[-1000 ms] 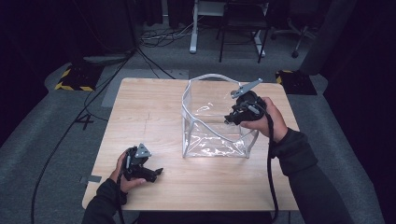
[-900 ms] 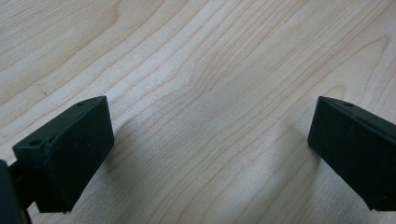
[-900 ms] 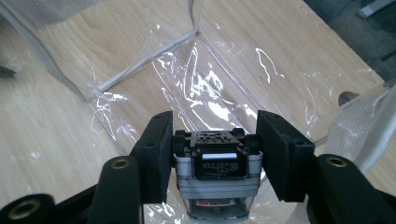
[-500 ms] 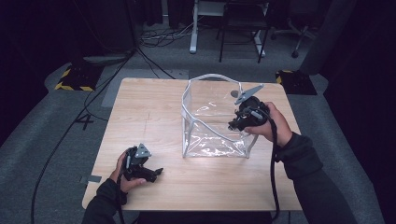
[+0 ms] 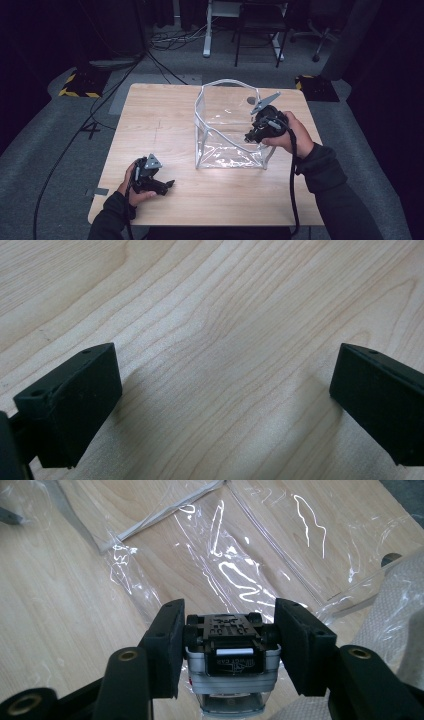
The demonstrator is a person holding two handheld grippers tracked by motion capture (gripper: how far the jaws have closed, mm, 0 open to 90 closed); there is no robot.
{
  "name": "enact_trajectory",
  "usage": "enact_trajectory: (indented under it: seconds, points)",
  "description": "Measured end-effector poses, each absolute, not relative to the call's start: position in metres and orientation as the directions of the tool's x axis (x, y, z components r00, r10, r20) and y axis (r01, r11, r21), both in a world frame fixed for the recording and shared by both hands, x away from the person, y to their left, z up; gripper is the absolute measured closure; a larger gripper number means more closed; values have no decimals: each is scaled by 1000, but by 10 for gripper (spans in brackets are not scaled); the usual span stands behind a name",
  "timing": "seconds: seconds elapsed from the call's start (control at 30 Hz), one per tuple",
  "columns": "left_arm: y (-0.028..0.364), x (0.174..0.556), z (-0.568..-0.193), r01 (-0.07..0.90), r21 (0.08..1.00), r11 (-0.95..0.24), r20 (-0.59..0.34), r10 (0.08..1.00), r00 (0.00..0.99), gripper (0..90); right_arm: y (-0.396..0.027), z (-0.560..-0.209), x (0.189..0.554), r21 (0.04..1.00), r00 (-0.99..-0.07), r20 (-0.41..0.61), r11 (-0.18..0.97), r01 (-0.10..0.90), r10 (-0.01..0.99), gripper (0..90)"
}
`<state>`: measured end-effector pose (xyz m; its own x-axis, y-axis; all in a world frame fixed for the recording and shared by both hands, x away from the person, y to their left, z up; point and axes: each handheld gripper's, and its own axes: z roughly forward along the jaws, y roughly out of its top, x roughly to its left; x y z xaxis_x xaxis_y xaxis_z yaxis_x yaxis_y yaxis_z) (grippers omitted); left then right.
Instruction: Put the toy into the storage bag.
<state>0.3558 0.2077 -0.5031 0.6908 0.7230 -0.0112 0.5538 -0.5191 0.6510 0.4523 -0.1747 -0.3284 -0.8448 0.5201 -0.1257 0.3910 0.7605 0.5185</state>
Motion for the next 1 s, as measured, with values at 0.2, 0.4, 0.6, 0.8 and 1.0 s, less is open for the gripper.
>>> enact_trajectory:
  seconds: [0.2,0.4,0.6,0.8,1.0]
  points:
    - [208,356,-503,554,651,-519,-11,723,690,6,-174,-329,453,512,-848,-132,767,386,514,482]
    - [208,356,-503,554,651,-519,-11,723,691,6,-173,-330,453,505,-854,-134,776,377,502,482]
    - [208,356,-503,554,651,-519,-11,723,691,6,-172,-331,453,507,-853,-141,777,373,502,481]
    - [208,356,-503,553,651,-519,-10,723,691,6,-171,-332,452,514,-848,-142,771,377,510,481]
    - [208,356,-503,554,652,-519,-11,723,691,6,-170,-332,452,516,-845,-143,768,380,515,480]
